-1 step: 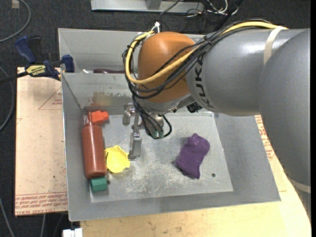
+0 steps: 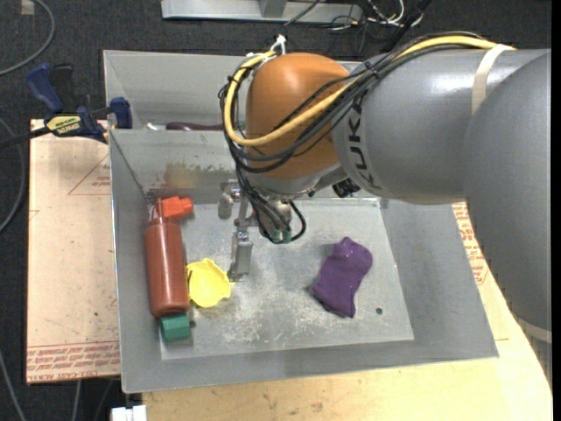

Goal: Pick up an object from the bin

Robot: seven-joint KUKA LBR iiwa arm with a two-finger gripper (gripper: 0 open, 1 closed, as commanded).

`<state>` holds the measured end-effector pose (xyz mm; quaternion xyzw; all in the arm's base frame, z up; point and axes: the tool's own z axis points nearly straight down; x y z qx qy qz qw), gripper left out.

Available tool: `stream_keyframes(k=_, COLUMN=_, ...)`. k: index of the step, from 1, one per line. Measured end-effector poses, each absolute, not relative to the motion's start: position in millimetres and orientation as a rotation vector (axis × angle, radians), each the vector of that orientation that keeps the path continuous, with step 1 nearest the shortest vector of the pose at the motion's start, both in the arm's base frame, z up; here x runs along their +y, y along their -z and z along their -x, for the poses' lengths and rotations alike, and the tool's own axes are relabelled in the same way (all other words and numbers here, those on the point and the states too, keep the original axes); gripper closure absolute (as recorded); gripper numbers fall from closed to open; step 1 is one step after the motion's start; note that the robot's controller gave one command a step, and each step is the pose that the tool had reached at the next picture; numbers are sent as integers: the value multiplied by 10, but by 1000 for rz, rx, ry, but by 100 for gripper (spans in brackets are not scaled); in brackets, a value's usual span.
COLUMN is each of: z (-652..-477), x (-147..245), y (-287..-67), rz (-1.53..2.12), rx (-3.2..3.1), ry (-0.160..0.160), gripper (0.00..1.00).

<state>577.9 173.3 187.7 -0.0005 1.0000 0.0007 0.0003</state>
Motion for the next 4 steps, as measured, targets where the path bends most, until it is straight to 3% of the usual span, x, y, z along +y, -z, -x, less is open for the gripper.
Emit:
stream_keyframes(k=1, z=-5672, x=1709, y=-1642, rz=132, rx=3134, ry=-4, gripper=0)
stream_keyframes(k=2, z=-5616, x=1750, y=-1063, rz=471, rx=3101, ry=-3, gripper=0)
stream_keyframes(k=3, z=-5567, x=1833, y=-715, rz=716, rx=3049, ry=-5, gripper=100)
stream_keyframes(k=4, z=-5566, x=1833, y=-714, rz=716, rx=3049, ry=-5, gripper=100)
